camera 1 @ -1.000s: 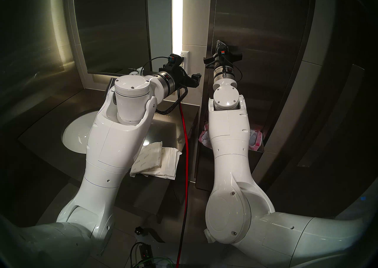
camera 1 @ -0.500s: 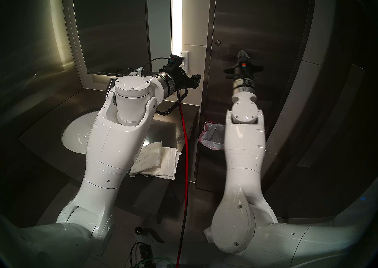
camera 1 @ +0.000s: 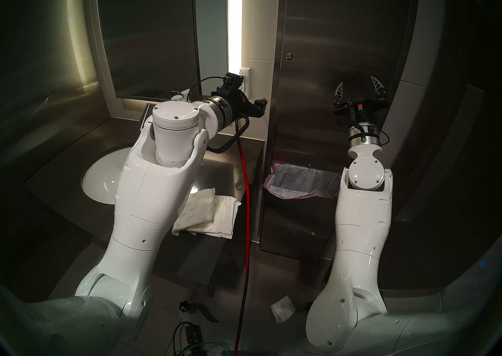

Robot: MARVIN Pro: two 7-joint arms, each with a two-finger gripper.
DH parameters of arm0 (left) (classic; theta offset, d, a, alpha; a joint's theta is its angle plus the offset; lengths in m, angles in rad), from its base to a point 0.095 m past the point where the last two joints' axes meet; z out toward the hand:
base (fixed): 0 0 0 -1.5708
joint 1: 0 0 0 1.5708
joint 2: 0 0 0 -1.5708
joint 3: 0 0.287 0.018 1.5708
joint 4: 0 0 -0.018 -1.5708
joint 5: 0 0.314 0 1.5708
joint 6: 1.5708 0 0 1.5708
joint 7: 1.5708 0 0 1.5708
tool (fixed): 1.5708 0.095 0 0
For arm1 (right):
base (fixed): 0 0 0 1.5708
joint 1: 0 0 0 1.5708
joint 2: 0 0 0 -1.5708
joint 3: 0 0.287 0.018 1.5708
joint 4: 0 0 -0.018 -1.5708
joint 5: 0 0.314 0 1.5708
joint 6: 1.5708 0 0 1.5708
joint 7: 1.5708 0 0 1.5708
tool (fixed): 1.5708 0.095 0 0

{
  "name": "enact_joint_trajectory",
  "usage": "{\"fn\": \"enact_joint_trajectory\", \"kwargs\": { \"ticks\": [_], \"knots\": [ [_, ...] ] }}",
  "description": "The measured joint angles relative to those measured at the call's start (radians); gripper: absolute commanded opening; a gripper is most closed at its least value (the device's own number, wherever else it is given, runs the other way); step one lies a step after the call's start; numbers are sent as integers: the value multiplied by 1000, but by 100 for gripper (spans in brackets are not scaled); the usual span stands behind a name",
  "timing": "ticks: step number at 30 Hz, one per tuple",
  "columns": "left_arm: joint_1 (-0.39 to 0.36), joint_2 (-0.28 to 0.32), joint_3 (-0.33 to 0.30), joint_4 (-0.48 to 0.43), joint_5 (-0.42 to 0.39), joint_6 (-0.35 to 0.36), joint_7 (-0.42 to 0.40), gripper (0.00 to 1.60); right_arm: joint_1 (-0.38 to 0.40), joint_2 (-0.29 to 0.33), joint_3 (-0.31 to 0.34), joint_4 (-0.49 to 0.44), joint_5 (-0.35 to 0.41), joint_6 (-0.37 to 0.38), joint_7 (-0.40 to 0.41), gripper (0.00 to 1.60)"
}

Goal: Twist key and open towel dispenser

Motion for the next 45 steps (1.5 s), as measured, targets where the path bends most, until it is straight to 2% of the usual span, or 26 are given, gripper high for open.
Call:
{"fn": "enact_joint_trajectory", "kwargs": {
  "ticks": [6, 11, 12, 13, 14, 15, 20, 29, 37, 45],
  "knots": [
    [0, 0, 0, 0, 0, 0, 0, 160, -52, 42, -111, -72, -19, -82, 118, 160],
    [-1, 0, 0, 0, 0, 0, 0, 160, -46, 91, -179, -76, -69, -130, 216, 160],
    [-1, 0, 0, 0, 0, 0, 0, 160, -38, 105, -190, -72, -81, -139, 243, 84],
    [-1, 0, 0, 0, 0, 0, 0, 160, -33, 112, -195, -71, -88, -142, 258, 73],
    [-1, 0, 0, 0, 0, 0, 0, 160, -25, 123, -203, -69, -97, -145, 277, 152],
    [-1, 0, 0, 0, 0, 0, 0, 160, -17, 132, -210, -67, -101, -146, 295, 160],
    [-1, -1, 0, 0, 1, 0, 0, 160, 34, 181, -245, -47, -121, -146, 368, 160],
    [-2, -1, 0, 0, 1, 0, 0, 160, 115, 212, -273, 41, -136, -115, 403, 160],
    [-2, -1, 0, 0, 1, 0, 0, 160, 183, 211, -282, 108, -140, -84, 385, 160],
    [-3, -1, 0, 0, 2, 0, -1, 160, 234, 183, -258, 138, -126, -71, 317, 160]
  ]
}}
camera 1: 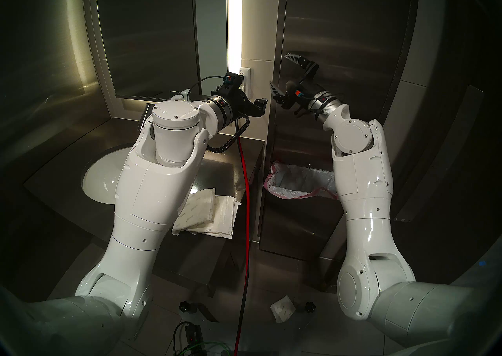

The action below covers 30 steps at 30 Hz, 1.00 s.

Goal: Twist key and open towel dispenser

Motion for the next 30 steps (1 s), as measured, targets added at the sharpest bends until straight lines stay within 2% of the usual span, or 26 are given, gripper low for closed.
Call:
{"fn": "enact_joint_trajectory", "kwargs": {
  "ticks": [7, 13, 21, 30],
  "knots": [
    [-1, 0, 0, 0, 1, 0, 0, 160, -16, -16, 12, -36, 5, -5, -33, 160],
    [-2, 0, 0, 0, 1, 0, 0, 160, -33, -13, 18, -31, -10, -14, -40, 160],
    [-2, 0, 0, 0, 2, 0, 0, 160, -5, 2, 40, 73, -50, -16, -66, 160],
    [-2, 0, 0, 0, 2, 0, -1, 160, 54, 6, 44, 127, -69, -27, -89, 160]
  ]
}}
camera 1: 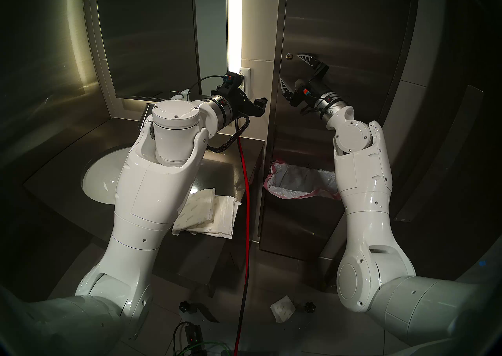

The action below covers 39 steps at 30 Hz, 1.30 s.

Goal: Twist key and open towel dispenser

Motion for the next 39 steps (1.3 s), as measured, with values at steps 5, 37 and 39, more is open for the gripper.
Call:
{"fn": "enact_joint_trajectory", "kwargs": {
  "ticks": [5, 37, 39],
  "knots": [
    [0, 0, 0, 0, 0, 0, 0, 160, 34, -6, -9, 20, -9, -10, -15, 160],
    [0, -1, 0, 0, 2, 0, -1, 160, 84, 2, 27, 94, -20, -47, -31, 46],
    [0, -1, 0, 0, 2, 0, -1, 160, 88, 2, 29, 94, -18, -49, -32, 38]
  ]
}}
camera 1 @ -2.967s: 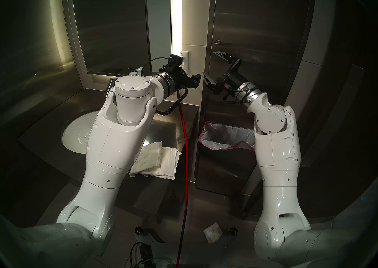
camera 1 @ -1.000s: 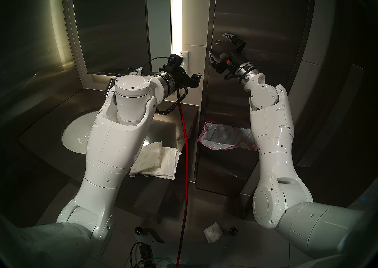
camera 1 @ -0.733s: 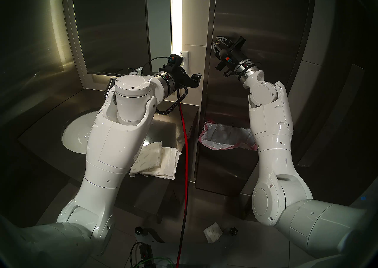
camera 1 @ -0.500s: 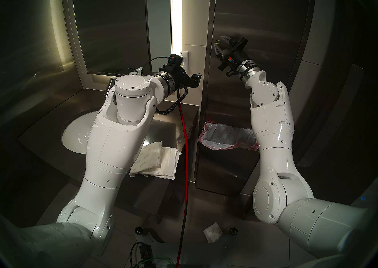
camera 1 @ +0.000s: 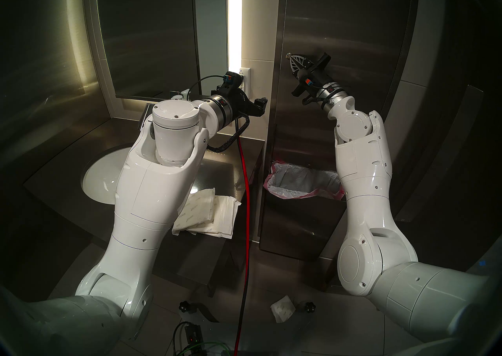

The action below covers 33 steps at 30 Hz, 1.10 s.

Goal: Twist key and open towel dispenser

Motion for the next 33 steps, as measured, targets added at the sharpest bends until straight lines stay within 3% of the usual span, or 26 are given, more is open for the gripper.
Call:
{"fn": "enact_joint_trajectory", "kwargs": {
  "ticks": [3, 4, 6, 8, 9, 10, 14, 17, 18, 20, 21, 26, 28, 31, 32, 33],
  "knots": [
    [0, 0, 0, 0, 0, 0, 0, 160, 4, -1, 1, 0, 1, -2, -2, 66],
    [0, 0, 0, 0, 0, 0, 0, 160, 5, -1, 1, 0, 1, -2, -2, 58],
    [0, 0, 0, 0, 0, 0, 0, 160, 9, -2, 1, 1, 1, -3, -3, 56],
    [0, 0, 0, 0, 0, 0, 0, 160, 13, -4, 1, 7, 1, -4, -6, 68],
    [0, 0, 0, 0, 0, 0, 0, 160, 15, -5, 1, 10, 0, -4, -7, 117],
    [0, 0, 0, 0, 0, 0, 0, 160, 16, -6, 0, 13, -1, -4, -7, 129],
    [0, 0, 0, 0, 0, 0, 0, 160, 21, -9, -1, 22, -5, -6, -9, 113],
    [0, 0, 0, 0, 0, 0, 0, 160, 24, -10, -1, 28, -8, -7, -9, 139],
    [0, 0, 0, 0, 0, 0, 0, 160, 25, -11, -1, 29, -8, -8, -9, 130],
    [0, 0, 0, 0, 1, 0, 0, 160, 25, -11, -1, 30, -10, -10, -9, 87],
    [0, 0, 0, 0, 1, 0, 0, 160, 25, -12, -2, 30, -11, -11, -9, 78],
    [0, 0, 0, 0, 1, 0, 0, 160, 25, -14, -2, 32, -16, -13, -9, 82],
    [0, 0, 0, 0, 1, 0, -1, 160, 26, -15, -2, 36, -19, -15, -10, 73],
    [0, 0, 0, 0, 1, 0, -1, 160, 30, -15, 0, 48, -24, -17, -14, 84],
    [0, 0, 0, 0, 1, 0, -1, 160, 31, -15, 0, 52, -25, -17, -15, 122],
    [0, 0, 0, 0, 1, 0, -1, 160, 33, -15, 1, 58, -26, -18, -17, 122]
  ]
}}
